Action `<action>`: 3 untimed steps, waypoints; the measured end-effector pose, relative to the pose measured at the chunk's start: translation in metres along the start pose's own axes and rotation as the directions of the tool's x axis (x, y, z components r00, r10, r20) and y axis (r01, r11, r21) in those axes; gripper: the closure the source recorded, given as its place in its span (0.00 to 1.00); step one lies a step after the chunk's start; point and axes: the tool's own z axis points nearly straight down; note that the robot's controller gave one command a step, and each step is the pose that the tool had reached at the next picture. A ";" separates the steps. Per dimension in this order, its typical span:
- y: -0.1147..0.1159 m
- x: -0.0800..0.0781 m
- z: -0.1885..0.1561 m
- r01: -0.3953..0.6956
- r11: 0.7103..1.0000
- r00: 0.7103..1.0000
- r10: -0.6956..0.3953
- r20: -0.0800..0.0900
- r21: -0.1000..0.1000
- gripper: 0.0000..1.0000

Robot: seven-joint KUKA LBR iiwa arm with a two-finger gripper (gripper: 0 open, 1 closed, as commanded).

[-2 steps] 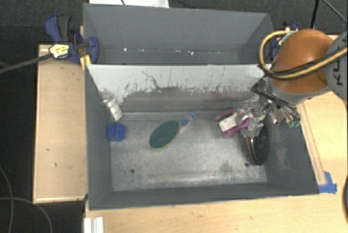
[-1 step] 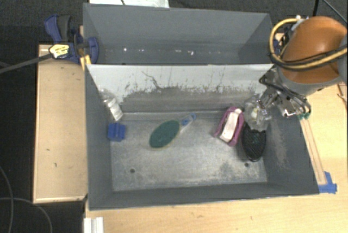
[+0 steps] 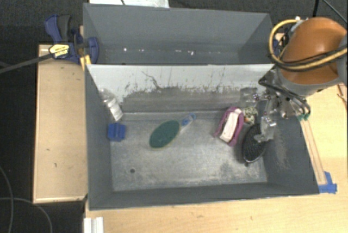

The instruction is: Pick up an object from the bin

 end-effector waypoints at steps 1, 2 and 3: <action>-0.015 -0.002 0.066 -0.318 0.948 0.948 0.318 -0.003 -0.001 0.00; -0.041 0.031 0.087 0.027 1.000 1.000 -0.027 0.003 0.002 0.00; -0.035 0.026 0.089 0.446 0.895 0.895 -0.446 0.004 0.000 0.00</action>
Offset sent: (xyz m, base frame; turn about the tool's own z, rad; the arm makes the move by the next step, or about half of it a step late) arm 0.0060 -0.0147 -0.0662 0.3229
